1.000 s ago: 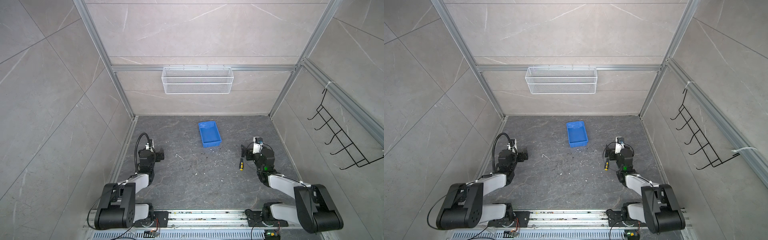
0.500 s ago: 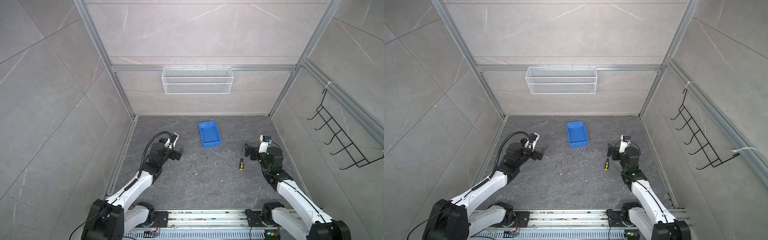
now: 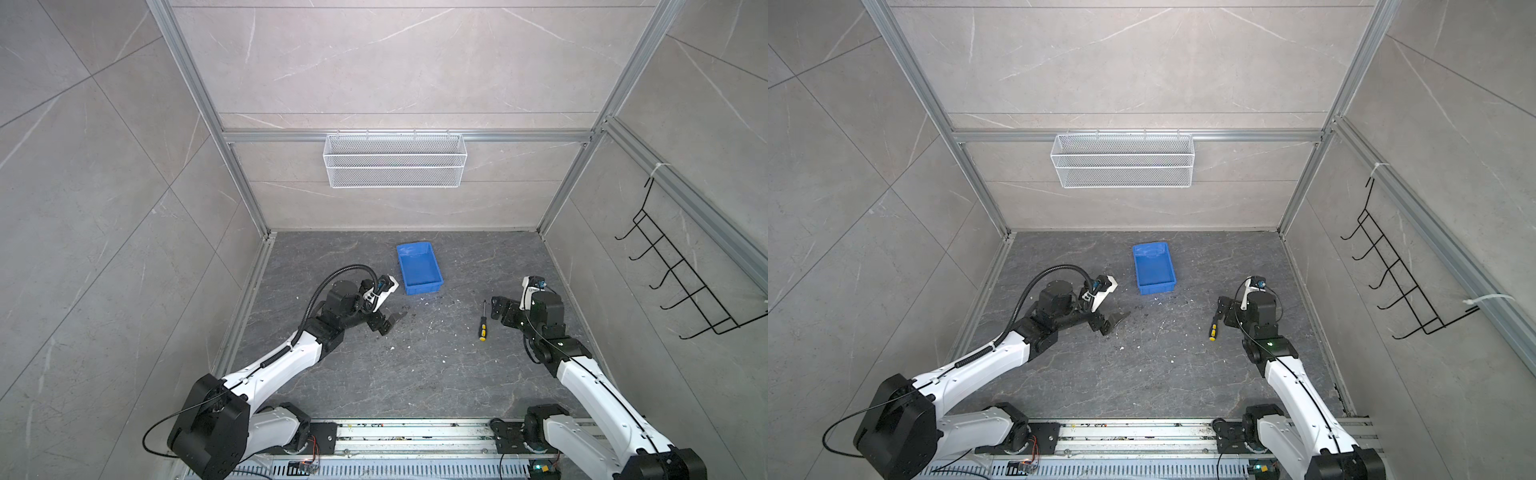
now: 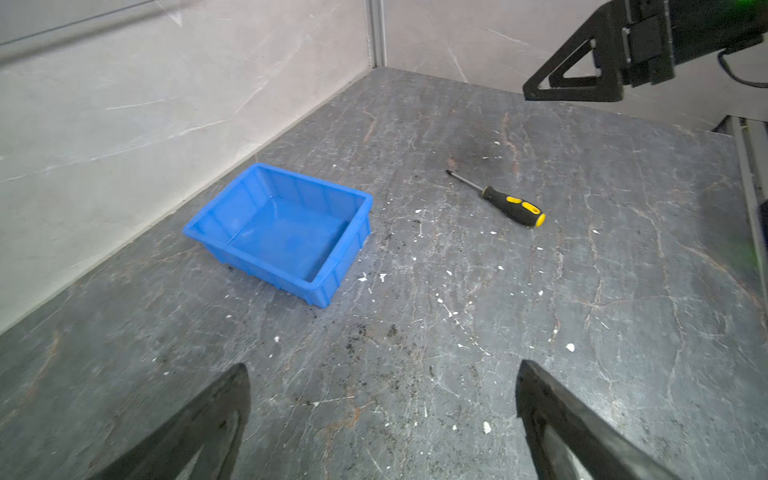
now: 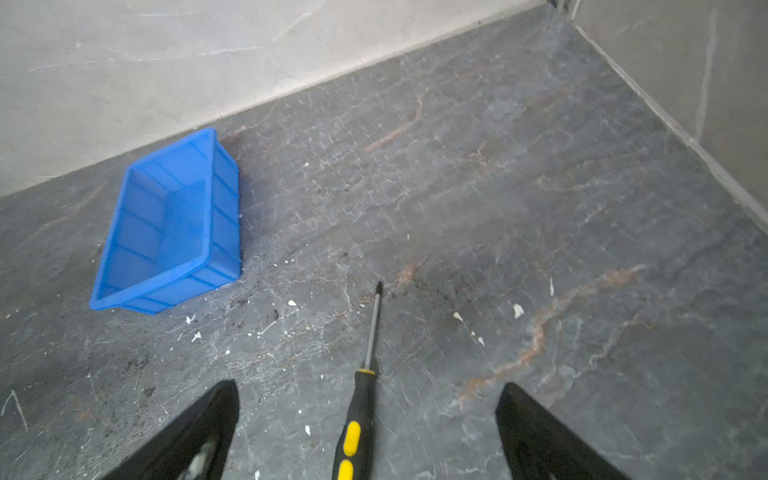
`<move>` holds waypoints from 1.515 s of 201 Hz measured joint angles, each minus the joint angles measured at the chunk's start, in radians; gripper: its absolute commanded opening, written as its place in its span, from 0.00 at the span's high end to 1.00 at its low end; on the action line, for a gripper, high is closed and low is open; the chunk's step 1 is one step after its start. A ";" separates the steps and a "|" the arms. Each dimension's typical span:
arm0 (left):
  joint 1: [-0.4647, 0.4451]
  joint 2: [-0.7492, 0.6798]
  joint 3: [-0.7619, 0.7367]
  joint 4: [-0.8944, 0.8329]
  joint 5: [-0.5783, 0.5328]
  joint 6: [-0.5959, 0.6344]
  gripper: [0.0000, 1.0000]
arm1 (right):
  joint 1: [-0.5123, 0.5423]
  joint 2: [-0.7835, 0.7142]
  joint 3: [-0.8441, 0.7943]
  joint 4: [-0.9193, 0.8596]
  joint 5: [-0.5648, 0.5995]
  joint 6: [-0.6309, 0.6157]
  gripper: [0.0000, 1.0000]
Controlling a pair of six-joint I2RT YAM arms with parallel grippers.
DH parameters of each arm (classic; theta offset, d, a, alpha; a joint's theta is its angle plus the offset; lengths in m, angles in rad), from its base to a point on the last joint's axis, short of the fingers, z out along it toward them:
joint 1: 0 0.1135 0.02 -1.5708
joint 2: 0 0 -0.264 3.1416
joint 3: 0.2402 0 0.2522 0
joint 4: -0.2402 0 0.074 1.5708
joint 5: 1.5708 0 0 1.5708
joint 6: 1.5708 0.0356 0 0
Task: Put the screwdriver in the bin
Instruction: 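Move the right gripper over the black-and-yellow screwdriver handle while the left arm lifts forward, then lower the right gripper and close it on the screwdriver handle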
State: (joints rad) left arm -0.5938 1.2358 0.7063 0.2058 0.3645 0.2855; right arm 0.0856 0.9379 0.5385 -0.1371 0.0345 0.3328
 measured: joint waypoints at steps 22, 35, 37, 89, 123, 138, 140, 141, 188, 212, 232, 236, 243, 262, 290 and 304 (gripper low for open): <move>-0.036 0.021 0.001 -0.005 0.019 0.006 0.00 | 0.027 0.032 0.005 -0.057 0.047 0.051 0.01; -0.052 0.031 0.002 -0.005 0.032 0.008 0.00 | 0.055 0.063 0.008 -0.085 0.067 0.075 0.01; -0.054 0.032 0.002 -0.005 0.033 0.008 0.00 | 0.058 0.066 0.009 -0.089 0.068 0.077 0.01; -0.069 0.059 0.005 -0.016 0.066 0.012 0.00 | 0.164 0.316 0.090 -0.156 0.073 0.148 0.01; -0.069 0.059 0.014 -0.037 0.086 0.022 0.00 | 0.189 0.459 0.142 -0.171 0.047 0.179 0.04; -0.069 0.059 0.018 -0.051 0.100 0.026 0.00 | 0.190 0.508 0.158 -0.181 0.036 0.192 0.10; -0.069 0.059 0.018 -0.053 0.103 0.026 0.00 | 0.190 0.514 0.160 -0.183 0.035 0.196 0.11; -0.069 0.059 0.018 -0.054 0.104 0.026 0.00 | 0.190 0.515 0.161 -0.183 0.035 0.196 0.12; -0.069 0.059 0.023 -0.104 0.140 0.052 0.00 | 0.194 0.578 0.204 -0.210 0.030 0.215 0.32; -0.069 0.059 0.023 -0.124 0.144 0.063 0.00 | 0.195 0.590 0.213 -0.215 0.033 0.219 0.43; -0.069 0.056 0.023 -0.130 0.144 0.068 0.00 | 0.195 0.597 0.218 -0.219 0.040 0.221 0.52; -0.069 0.055 0.023 -0.131 0.144 0.068 0.00 | 0.195 0.598 0.218 -0.219 0.041 0.226 0.54; -0.069 0.053 0.023 -0.132 0.144 0.068 0.00 | 0.196 0.600 0.219 -0.220 0.042 0.227 0.59; -0.069 0.047 0.023 -0.132 0.144 0.068 0.00 | 0.197 0.603 0.221 -0.225 0.044 0.233 0.73; -0.069 0.043 0.023 -0.132 0.143 0.068 0.00 | 0.198 0.605 0.230 -0.236 0.046 0.235 0.95; -0.069 0.043 0.023 -0.132 0.143 0.068 0.00 | 0.198 0.605 0.238 -0.236 0.045 0.235 1.00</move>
State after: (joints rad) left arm -0.6624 1.2793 0.7296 0.0742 0.5079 0.3538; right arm 0.2832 1.5429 0.7761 -0.3733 0.0795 0.5678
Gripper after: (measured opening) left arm 0.999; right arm 0.108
